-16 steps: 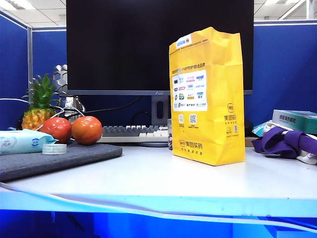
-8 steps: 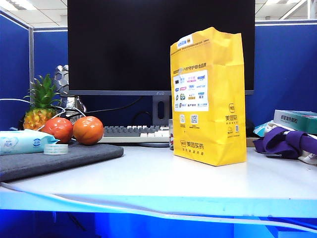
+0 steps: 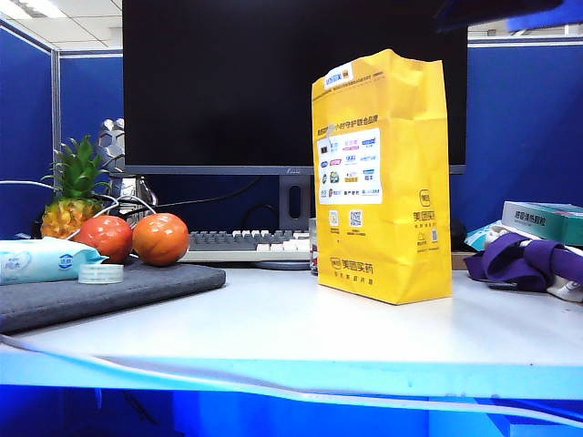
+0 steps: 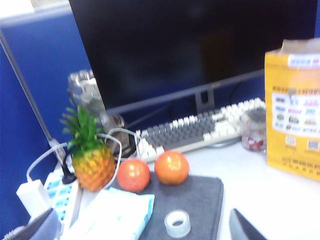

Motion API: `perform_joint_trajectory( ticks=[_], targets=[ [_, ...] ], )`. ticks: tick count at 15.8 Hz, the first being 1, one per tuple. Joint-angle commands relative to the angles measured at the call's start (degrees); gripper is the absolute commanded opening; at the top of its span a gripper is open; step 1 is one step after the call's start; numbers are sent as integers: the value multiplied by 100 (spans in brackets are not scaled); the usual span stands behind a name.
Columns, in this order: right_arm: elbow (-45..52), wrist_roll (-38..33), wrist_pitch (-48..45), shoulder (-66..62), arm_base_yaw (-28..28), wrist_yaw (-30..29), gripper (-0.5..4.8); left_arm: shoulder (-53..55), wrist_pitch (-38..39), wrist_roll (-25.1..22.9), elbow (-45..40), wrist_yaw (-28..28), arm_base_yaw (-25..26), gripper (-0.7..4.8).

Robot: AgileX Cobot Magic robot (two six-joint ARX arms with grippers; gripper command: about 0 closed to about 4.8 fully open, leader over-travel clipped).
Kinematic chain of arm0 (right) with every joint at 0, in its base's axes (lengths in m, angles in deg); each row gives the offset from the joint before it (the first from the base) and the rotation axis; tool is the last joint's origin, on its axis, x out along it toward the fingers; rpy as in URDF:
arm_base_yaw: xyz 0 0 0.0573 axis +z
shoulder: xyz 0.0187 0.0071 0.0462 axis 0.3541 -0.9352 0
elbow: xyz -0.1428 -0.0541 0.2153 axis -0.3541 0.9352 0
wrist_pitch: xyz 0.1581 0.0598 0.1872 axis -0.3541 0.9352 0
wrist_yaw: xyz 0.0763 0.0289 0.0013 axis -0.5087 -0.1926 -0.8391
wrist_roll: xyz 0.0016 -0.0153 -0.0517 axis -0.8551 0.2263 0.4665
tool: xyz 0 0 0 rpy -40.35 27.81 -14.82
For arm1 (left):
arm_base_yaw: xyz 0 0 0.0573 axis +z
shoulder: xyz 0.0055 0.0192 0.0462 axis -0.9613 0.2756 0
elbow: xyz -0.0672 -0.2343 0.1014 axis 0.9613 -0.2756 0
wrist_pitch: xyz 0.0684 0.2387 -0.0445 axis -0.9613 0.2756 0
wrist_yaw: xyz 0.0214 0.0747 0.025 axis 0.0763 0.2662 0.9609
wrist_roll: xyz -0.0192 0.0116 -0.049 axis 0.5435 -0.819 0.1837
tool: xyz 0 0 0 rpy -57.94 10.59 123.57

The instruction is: Pick up the kiwifruit and throw it into the yellow paper bag.

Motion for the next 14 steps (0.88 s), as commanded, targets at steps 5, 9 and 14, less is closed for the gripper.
perform_joint_trajectory(
  ticks=[5,9,14],
  targets=[
    [-26,-68,-566,-236,-168,-46,479,-28,531,227,-118,284,-4,479],
    [-24,-68,-407,-234,-173,-44,479,-28,798,225,-118,284,-4,479],
    [426,-68,-428,162,-186,-44,479,-31,796,225,-127,284,-4,479]
  ],
)
